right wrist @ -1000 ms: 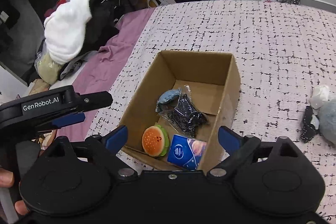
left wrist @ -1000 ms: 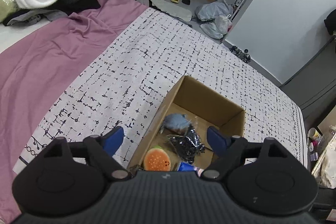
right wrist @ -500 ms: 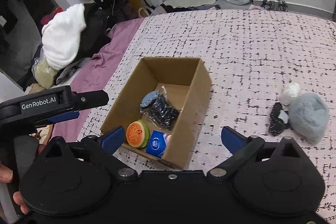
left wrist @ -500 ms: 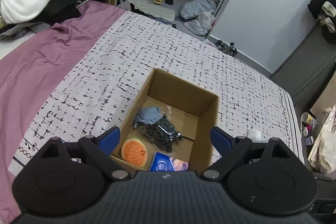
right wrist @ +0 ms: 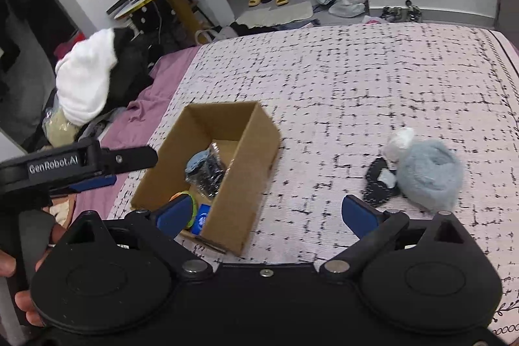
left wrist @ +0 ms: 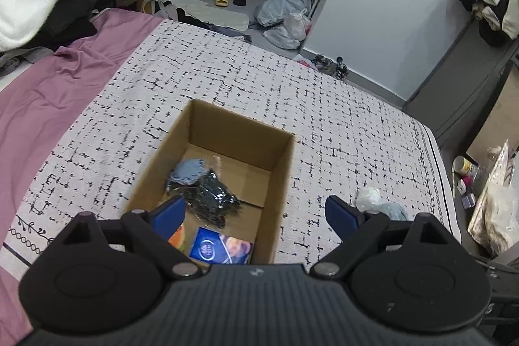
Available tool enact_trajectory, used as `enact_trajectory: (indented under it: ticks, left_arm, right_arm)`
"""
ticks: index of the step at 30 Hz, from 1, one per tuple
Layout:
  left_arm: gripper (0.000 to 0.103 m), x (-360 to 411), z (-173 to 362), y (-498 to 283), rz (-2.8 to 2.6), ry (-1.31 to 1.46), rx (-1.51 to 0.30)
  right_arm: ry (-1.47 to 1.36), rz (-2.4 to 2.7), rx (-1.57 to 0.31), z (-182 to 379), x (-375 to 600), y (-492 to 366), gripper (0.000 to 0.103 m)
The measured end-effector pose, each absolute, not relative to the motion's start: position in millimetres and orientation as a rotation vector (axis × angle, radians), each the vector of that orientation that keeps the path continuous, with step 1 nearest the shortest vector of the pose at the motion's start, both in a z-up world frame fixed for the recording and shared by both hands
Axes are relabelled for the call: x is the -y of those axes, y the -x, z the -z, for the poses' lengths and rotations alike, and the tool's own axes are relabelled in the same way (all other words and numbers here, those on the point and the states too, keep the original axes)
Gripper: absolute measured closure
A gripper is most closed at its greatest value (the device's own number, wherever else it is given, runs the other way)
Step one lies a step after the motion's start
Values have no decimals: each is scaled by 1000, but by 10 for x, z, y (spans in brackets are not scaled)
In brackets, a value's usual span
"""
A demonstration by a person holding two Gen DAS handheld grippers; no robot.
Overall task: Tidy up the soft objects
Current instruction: 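Withdraw both open tools from the box toward the grey fluffy plush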
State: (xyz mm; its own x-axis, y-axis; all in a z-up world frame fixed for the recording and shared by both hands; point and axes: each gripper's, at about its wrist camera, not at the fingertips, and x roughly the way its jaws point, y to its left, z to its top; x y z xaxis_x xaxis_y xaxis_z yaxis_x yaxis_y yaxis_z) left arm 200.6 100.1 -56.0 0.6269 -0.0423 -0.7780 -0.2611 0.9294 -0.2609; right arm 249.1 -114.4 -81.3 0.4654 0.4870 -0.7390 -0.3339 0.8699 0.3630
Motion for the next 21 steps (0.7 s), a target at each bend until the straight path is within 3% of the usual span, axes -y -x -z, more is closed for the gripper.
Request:
enact_trajectory:
  ticks: [17,21]
  left_arm:
    - [11,-372,606,-2205,-86,297,-916]
    - [11,-204,630,-2264,-76,279,-923]
  right_arm:
    - [-310,-455,-944,925,1932,-2660,4]
    - [-321,-449,-938,958,2093,-2740,0]
